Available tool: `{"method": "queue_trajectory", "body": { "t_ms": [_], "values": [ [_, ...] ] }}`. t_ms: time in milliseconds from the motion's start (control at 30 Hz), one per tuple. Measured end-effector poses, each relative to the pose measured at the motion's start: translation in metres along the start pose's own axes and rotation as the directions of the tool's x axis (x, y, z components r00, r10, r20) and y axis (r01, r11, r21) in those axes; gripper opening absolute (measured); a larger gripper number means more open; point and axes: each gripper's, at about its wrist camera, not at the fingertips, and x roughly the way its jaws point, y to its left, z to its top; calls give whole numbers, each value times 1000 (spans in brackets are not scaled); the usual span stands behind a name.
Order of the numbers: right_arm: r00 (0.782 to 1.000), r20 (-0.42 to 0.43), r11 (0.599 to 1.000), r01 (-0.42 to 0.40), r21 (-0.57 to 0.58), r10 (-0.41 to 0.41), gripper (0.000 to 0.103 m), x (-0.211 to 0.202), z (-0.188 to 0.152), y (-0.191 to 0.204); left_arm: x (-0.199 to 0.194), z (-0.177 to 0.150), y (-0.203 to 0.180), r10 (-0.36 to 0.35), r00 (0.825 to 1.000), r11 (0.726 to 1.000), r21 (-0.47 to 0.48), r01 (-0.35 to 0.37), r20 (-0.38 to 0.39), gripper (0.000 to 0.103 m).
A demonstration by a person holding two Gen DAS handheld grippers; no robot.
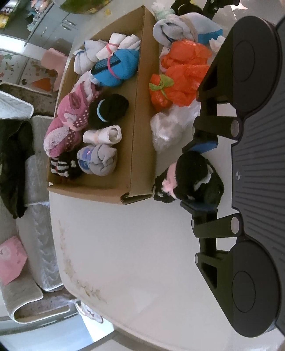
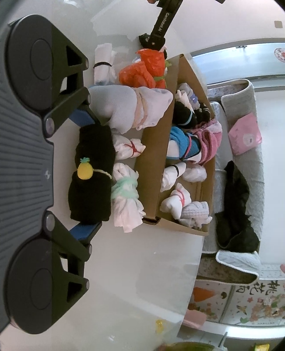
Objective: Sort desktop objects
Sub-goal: 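Grasp the black-white pink bundle with the left tool while the right grasps the black yellow-pompom bundle, then carry both bundles into the cardboard box and open both tools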
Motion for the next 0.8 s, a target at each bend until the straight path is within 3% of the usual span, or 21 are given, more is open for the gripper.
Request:
{"method": "queue_trajectory", "body": {
  "t_ms": [500,800],
  "values": [
    [999,34,999,-20,28,19,77,-17,-5,-5,-21,-12,-11,-17,999,1000,21,16,32,49],
    [994,104,999,-33,26,30,77,-63,15,-13,-60,-13,-24,-24,997,999,49,20,76,49]
  ]
}}
